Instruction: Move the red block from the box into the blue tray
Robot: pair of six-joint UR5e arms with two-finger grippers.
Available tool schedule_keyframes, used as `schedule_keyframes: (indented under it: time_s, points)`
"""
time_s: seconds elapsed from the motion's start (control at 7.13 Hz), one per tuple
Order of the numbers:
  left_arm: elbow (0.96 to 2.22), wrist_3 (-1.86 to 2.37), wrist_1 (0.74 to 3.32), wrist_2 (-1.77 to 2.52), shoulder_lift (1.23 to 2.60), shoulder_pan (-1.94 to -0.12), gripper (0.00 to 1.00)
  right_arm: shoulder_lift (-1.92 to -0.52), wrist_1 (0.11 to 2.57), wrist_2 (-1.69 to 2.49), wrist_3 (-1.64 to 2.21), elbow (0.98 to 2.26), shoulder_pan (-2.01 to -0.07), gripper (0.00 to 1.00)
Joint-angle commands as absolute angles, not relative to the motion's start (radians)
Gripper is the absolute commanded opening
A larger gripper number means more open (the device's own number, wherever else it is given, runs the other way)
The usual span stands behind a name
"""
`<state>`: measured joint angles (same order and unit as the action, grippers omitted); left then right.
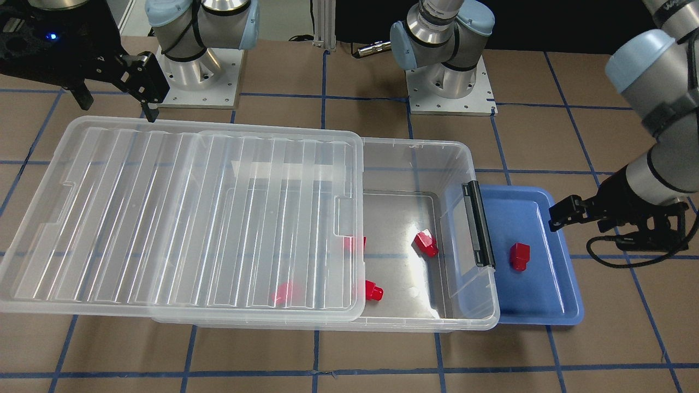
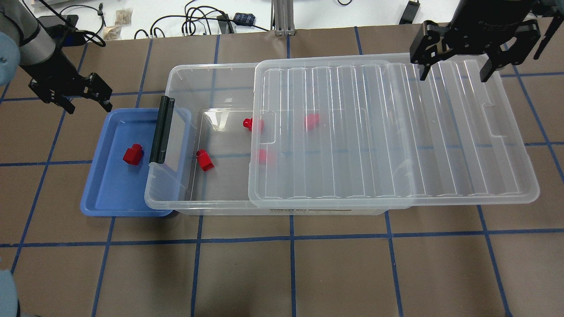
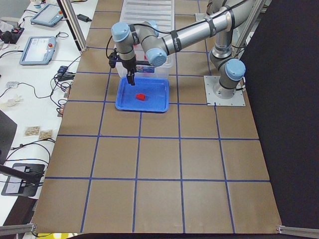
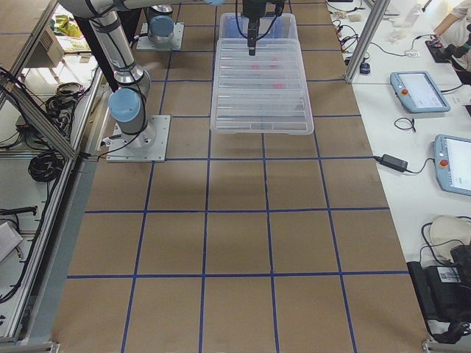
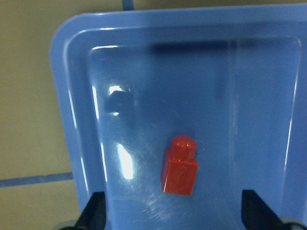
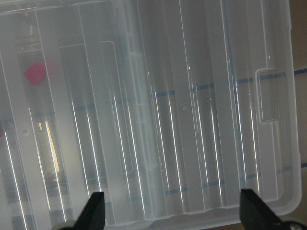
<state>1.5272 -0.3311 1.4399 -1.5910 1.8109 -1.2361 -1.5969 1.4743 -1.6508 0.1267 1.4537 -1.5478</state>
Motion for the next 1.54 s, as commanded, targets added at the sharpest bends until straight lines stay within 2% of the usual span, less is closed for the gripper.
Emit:
schedule_keyframes:
  time_s: [0.0, 0.7, 1.26, 1.4]
  points:
    - [1.525, -0.247, 1.505, -1.592, 1.679, -1.328, 1.0, -1.598, 1.471, -1.648, 0.127, 1.456, -1.548, 1.0]
    - [1.62, -0.117, 1.563, -1.597, 1.566, -1.544, 1.0, -1.597, 1.47, -1.624, 0.126, 1.457, -1.548, 1.0]
    - [1.654, -0.118, 1.589, -1.598, 1.529, -1.554, 1.0, -1.588, 1.471, -1.634, 0.12, 1.457, -1.539, 1.0]
    - [1.654, -0.133, 1.588, -1.591, 1.529, -1.545, 1.0, -1.583, 1.483, -1.643, 0.01, 1.459, -1.51, 1.0]
